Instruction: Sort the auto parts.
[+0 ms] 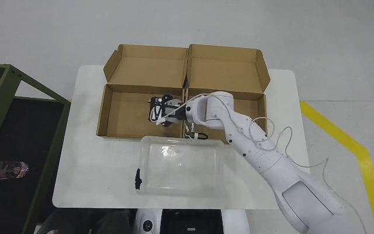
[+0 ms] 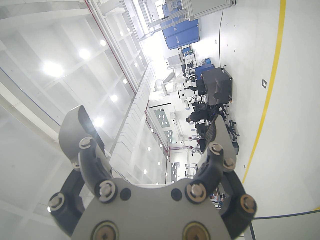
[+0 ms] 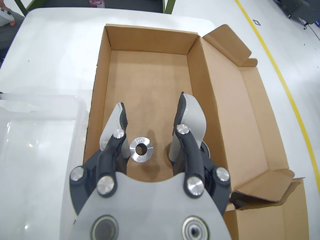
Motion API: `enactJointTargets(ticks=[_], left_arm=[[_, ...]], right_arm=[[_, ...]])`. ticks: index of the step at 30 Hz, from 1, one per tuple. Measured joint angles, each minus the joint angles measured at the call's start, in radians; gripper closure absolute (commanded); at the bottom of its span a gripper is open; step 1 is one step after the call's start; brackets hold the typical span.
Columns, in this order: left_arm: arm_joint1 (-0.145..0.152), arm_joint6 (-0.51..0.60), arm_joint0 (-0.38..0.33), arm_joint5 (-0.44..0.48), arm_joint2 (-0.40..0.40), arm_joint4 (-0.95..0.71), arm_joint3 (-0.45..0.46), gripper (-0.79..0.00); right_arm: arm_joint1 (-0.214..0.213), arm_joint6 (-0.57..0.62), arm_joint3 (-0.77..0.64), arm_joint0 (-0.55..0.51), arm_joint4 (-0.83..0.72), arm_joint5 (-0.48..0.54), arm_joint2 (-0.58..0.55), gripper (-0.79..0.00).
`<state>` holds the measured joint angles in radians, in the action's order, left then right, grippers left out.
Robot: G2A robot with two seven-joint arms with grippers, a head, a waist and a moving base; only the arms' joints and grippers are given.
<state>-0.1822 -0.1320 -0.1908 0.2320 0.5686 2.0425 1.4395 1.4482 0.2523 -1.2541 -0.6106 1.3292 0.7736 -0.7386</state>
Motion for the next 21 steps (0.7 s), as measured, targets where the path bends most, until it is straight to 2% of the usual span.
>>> enactJointTargets(ticks=[10, 21], left_arm=[[0.000, 0.000, 0.000, 0.000, 0.000, 0.000, 0.000, -0.785], [0.000, 0.000, 0.000, 0.000, 0.000, 0.000, 0.000, -0.785]], right_arm=[[-0.066, 0.052, -0.241, -0.189, 0.016, 0.076, -0.131, -0.376], [-0.130, 0.050, -0.408, -0.409, 0.038, 0.133, -0.283, -0.385]])
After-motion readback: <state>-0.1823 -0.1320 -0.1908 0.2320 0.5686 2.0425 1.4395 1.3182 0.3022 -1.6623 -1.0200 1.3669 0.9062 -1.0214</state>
